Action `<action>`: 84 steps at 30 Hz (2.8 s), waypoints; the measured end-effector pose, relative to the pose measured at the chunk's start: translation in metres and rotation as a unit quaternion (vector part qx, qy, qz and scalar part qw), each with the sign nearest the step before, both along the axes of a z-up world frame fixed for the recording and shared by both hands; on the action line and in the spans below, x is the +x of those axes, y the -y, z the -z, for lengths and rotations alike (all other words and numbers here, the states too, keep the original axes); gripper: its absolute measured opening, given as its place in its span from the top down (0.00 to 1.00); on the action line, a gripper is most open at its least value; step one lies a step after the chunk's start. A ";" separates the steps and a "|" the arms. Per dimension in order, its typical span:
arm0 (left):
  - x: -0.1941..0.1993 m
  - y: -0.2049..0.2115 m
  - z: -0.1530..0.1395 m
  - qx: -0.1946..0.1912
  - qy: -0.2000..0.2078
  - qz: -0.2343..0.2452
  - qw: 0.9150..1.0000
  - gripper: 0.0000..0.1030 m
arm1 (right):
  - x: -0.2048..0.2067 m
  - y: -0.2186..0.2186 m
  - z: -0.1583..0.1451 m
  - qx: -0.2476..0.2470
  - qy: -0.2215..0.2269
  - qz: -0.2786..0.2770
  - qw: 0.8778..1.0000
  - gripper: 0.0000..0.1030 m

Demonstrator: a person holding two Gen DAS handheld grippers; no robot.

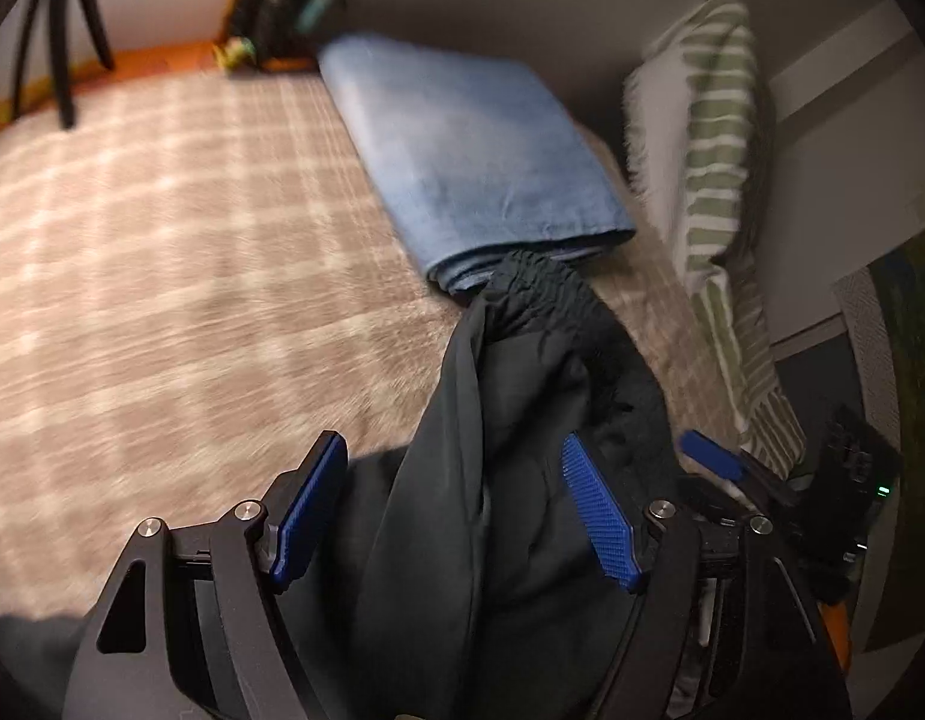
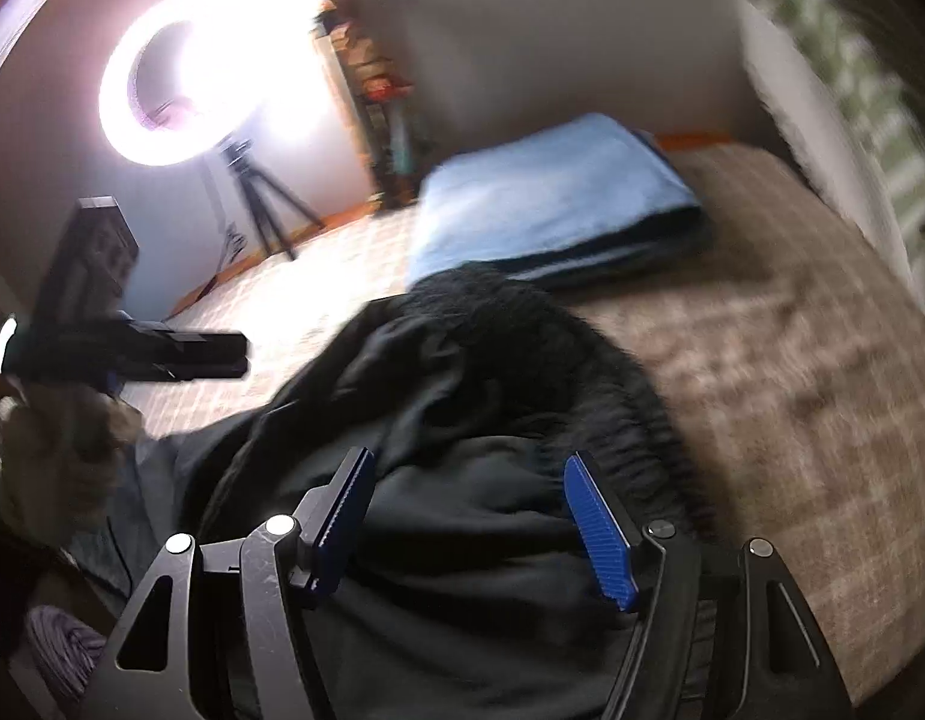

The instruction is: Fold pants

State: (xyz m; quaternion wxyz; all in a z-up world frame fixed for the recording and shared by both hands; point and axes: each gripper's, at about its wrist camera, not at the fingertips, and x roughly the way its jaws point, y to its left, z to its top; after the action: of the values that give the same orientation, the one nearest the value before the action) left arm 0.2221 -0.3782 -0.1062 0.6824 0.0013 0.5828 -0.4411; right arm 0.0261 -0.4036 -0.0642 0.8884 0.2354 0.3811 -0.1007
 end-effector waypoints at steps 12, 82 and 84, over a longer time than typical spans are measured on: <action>0.001 0.029 0.026 -0.017 -0.027 -0.033 0.999 0.90 | -0.028 0.044 0.002 0.025 0.012 0.066 0.997 0.33; -0.181 -0.163 -0.043 0.082 0.261 0.165 0.947 0.98 | -0.076 0.050 0.010 0.173 0.070 0.053 0.981 0.88; -0.187 -0.163 -0.037 0.079 0.243 0.179 0.950 0.98 | -0.081 0.052 0.019 0.168 0.049 0.061 0.983 0.88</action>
State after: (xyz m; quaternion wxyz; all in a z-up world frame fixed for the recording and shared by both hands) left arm 0.0348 -0.2154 -0.0694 0.7108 0.2672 0.4224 -0.4948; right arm -0.0549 -0.4558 -0.0832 0.8458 0.4088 0.3339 -0.0773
